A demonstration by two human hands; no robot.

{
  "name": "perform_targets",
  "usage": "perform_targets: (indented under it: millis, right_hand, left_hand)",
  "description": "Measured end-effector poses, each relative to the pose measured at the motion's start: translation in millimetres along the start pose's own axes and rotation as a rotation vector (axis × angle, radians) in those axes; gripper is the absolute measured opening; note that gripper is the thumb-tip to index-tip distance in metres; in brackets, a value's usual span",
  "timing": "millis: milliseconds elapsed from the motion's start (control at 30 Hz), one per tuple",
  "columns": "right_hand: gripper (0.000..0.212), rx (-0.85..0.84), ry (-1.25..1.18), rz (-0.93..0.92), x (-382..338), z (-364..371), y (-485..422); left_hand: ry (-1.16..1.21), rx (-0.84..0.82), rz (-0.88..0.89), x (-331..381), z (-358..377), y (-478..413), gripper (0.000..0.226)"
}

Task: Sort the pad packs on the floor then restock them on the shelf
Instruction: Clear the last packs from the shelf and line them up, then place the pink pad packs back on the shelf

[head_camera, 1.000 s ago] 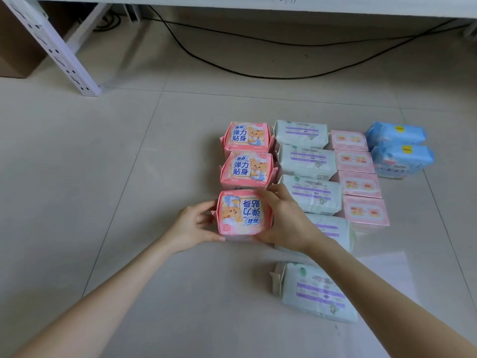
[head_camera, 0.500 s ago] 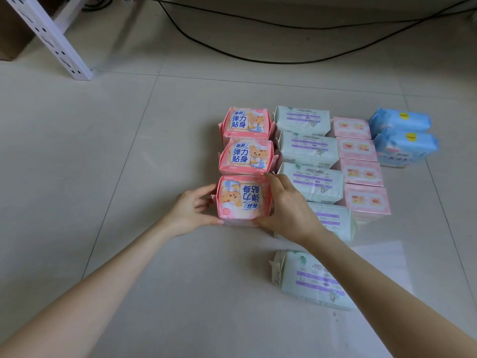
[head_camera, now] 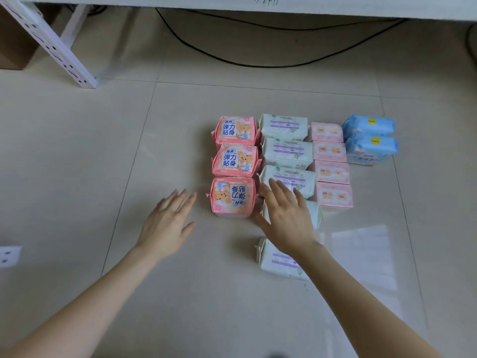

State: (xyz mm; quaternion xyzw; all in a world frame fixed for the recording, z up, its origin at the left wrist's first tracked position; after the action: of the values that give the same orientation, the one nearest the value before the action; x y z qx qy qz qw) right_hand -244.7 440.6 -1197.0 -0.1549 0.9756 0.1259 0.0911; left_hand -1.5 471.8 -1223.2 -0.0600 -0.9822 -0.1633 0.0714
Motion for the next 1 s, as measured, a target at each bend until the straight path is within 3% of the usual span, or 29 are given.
perform_targets:
  millis: [300,600,767,1000]
  right_hand:
    - [0.067,-0.151,0.075,0.070,-12.6,-97.5,43.6]
    - [0.066,-0.177,-0.007,0.157,-24.1,-185.0,15.6]
    - [0.072,-0.177,-0.060,0.237,-29.2,-183.1,-27.0]
    - [0.085,-0.139,-0.148,0.355,-17.4,-129.9,-73.1]
  left_hand:
    - [-0.201,-0.047,0.091,77.7,-127.5,43.3,0.074]
    - [-0.178,-0.072,0.140,89.2,-232.6,-5.0,0.067]
    - [-0.182,-0.039,0.227,70.5,-257.8,-64.6,0.069]
    - [-0.218,-0.112,0.275,25.2,-214.7,-147.3,0.076]
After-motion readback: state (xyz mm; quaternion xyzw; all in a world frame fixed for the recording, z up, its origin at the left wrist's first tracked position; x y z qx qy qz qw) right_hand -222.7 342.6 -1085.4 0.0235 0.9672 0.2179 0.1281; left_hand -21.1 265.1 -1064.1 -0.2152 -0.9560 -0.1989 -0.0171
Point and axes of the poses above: each hand's wrist, its own y-axis away from the middle knuckle, its own z-axis out of the palm, x = y × z, the point moved 6 cm from there along -y, towards the middle knuckle, and after that the axes turned 2 degrees about -x, right-handed, at the moved point
